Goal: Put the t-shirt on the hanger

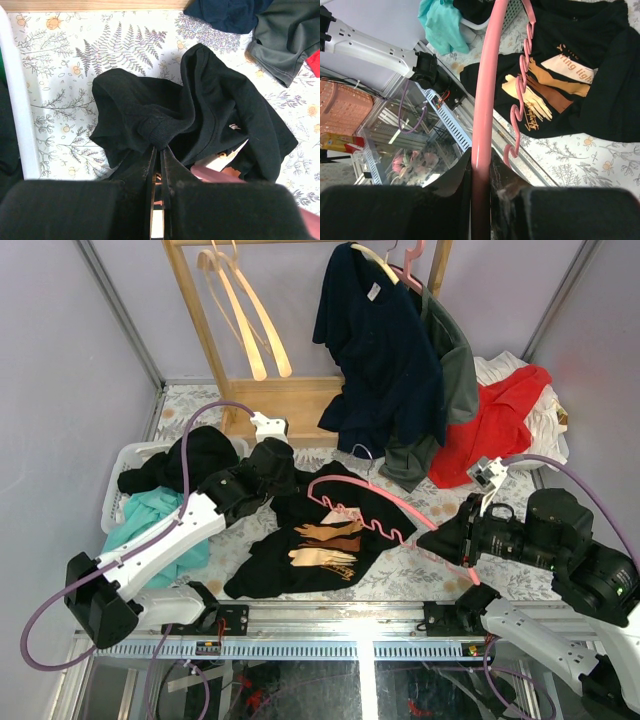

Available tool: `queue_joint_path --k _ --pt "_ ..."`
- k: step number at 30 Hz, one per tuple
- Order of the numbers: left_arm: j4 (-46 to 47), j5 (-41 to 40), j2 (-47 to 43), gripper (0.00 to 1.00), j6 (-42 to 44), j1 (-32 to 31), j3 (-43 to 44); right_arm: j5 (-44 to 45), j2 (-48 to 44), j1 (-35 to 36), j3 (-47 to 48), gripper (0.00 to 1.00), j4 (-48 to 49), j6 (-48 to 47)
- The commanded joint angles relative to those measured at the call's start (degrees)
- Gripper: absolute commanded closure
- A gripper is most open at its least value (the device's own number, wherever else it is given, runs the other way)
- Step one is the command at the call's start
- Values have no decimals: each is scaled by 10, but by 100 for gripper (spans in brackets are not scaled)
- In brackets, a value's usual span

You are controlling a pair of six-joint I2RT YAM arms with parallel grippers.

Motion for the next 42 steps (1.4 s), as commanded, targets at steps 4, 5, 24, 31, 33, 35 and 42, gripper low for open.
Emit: queue_joint_path --k 4,5,24,31,33,35,42 --pt "-15 -10 -11 98 10 0 -7 16 3 3 40 100 59 -27" --pt "-15 -11 -10 98 10 0 -8 13 4 3 39 100 64 -27" --pt "-29 -15 -14 98 13 0 15 -38 2 3 -58 100 162 -8" --pt "-30 -4 -15 98 12 0 24 -32 -6 3 -96 100 182 0" --pt "-32 4 -16 98 11 -1 29 -23 -6 3 -107 100 188 -2" --pt "-35 23 -20 98 6 -1 38 -13 -6 3 -114 100 195 -5" --pt "-42 55 -24 97 1 -18 98 -25 -18 3 -143 100 262 1"
